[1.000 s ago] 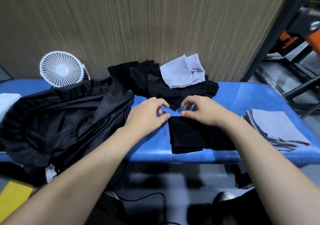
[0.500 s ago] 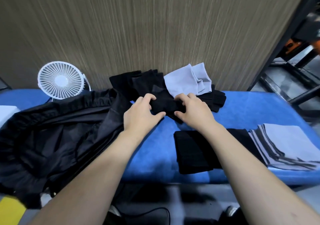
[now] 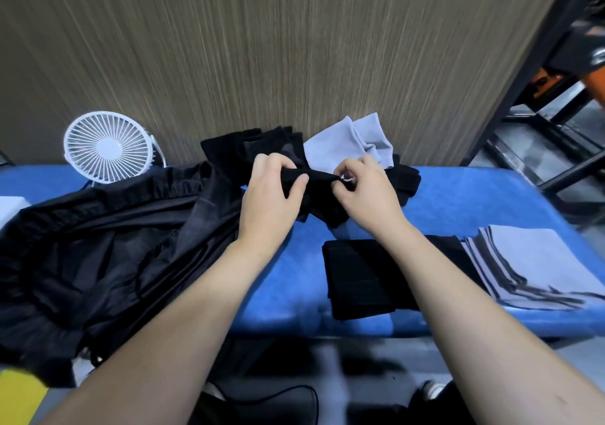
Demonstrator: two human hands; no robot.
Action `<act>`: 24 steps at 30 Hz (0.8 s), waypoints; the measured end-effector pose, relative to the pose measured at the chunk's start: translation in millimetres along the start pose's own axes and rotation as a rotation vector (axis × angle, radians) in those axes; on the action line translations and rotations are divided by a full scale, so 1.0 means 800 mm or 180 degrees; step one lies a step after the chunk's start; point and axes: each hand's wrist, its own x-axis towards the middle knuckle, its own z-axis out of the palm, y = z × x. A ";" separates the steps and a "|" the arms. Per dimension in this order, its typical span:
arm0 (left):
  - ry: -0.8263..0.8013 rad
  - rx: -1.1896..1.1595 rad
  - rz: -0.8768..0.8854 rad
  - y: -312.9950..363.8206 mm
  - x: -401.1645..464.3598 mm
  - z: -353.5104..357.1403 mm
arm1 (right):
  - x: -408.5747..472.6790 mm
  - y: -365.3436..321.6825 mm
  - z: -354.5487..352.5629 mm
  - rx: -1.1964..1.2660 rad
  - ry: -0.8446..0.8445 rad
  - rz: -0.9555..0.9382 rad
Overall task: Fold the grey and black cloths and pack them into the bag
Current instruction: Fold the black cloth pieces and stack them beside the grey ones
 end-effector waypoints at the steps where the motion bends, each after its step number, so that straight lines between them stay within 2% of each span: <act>1: -0.0031 -0.0049 0.0011 0.001 -0.001 -0.004 | -0.003 -0.005 -0.004 0.0131 -0.0003 -0.0019; 6: -0.0016 -0.0085 0.0004 0.007 -0.007 -0.020 | -0.019 -0.031 -0.022 0.0878 0.0063 0.0057; 10: 0.0047 -0.0330 -0.0279 0.002 -0.007 -0.034 | -0.025 -0.033 -0.037 0.1315 0.0396 0.0154; 15: 0.0316 0.0356 -0.0123 -0.019 -0.003 -0.047 | -0.025 -0.023 -0.048 0.1001 0.0717 0.0029; 18: 0.0289 0.0649 -0.0461 -0.023 -0.004 -0.055 | -0.024 -0.019 -0.050 0.0809 0.0822 -0.0072; 20: 0.0276 0.0520 -0.0580 -0.028 -0.003 -0.060 | -0.024 -0.017 -0.052 0.0785 0.0905 -0.0120; 24: 0.0081 -0.0279 -0.0648 -0.035 0.001 -0.074 | -0.023 -0.008 -0.062 0.0857 0.0839 -0.0029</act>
